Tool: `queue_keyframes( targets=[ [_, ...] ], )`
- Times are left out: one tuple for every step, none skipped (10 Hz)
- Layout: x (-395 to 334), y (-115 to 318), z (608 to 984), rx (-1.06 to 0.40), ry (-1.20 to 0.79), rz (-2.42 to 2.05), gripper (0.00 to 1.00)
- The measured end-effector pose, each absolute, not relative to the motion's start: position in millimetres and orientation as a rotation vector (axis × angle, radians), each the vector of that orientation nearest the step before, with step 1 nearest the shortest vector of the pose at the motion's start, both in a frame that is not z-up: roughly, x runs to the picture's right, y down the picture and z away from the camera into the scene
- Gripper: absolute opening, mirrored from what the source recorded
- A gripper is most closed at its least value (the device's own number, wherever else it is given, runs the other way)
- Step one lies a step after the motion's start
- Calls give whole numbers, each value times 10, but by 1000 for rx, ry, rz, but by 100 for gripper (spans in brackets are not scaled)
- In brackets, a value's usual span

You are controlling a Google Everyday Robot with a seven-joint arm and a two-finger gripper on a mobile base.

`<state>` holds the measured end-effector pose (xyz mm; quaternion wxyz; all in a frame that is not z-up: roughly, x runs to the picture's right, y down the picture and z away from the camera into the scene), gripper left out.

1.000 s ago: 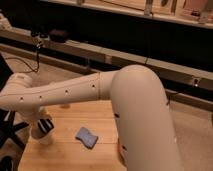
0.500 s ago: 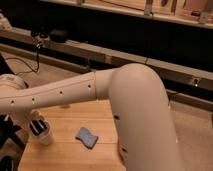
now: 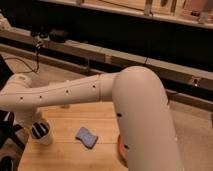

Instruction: Place the eraser in the ceramic cup

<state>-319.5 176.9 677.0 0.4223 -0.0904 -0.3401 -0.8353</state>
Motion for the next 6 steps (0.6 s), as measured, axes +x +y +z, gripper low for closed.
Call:
queue_keyframes(
  targets=[
    [-3164,1797,6774,-247,-854,-2078,74],
    [-3124,1818,6788,-264,-857,-2068,79],
    [-3101,1820,6804,-265,-853,-2069,80],
    [-3129,1781,6803,-224,-842,-2081,80],
    [-3134,1777,6817,-194,-828,-2085,80],
    [-3121,1780,6840,-205,-832,-2076,80]
  ],
)
